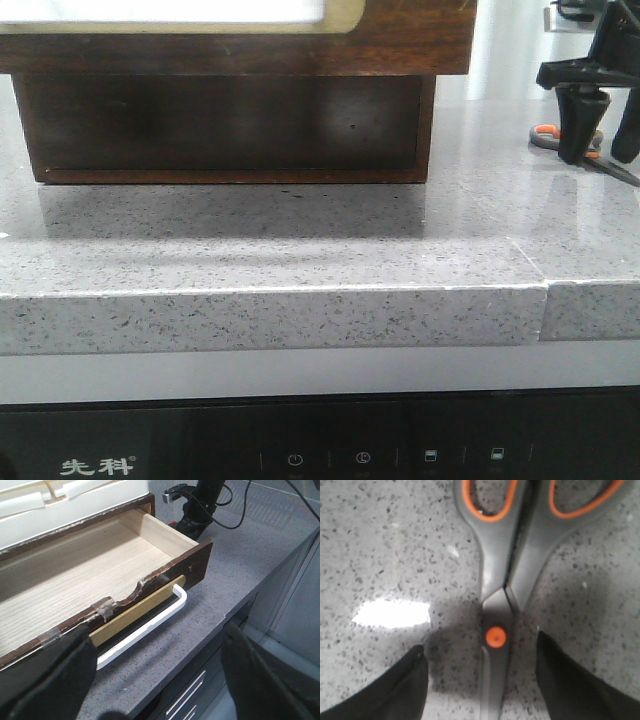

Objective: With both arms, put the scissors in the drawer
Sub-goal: 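Lower the right gripper onto the grey-and-orange scissors and grasp them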

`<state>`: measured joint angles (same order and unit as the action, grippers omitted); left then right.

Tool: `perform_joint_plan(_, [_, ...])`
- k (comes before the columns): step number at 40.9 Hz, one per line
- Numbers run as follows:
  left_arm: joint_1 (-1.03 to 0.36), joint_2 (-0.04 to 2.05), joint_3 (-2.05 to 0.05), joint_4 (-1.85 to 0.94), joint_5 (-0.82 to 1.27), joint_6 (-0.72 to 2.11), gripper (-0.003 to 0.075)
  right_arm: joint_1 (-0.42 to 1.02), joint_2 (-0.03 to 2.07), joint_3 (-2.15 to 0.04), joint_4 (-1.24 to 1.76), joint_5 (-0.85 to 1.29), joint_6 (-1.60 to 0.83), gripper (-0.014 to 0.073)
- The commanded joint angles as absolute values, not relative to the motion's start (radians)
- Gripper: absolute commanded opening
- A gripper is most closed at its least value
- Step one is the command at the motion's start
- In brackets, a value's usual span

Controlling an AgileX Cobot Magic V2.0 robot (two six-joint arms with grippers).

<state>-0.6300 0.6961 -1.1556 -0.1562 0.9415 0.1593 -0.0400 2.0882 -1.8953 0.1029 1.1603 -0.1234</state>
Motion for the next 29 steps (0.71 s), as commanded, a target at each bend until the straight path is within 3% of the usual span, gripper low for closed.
perform_joint_plan(1, [-0.636,0.704,-1.187,-0.166,0.866,0.152,0.0512,-0.045,2.046,-1.944,0.109,1.160,-0.138,0.0486])
perform_joint_plan(8, [-0.636,0.704,-1.187,-0.166,0.866,0.152,0.0512,-0.045,2.067,-1.948,0.100,1.166,-0.138,0.0481])
perform_joint_plan(19, [-0.636,0.704,-1.187,-0.166,0.866,0.152,0.0512,-0.045,2.073,-1.948,0.098,1.168,-0.138,0.0193])
perform_joint_plan(29, [-0.636,0.704,-1.187,-0.166,0.866,0.152,0.0512,-0.045,2.073,-1.948,0.098,1.173,-0.138,0.0048])
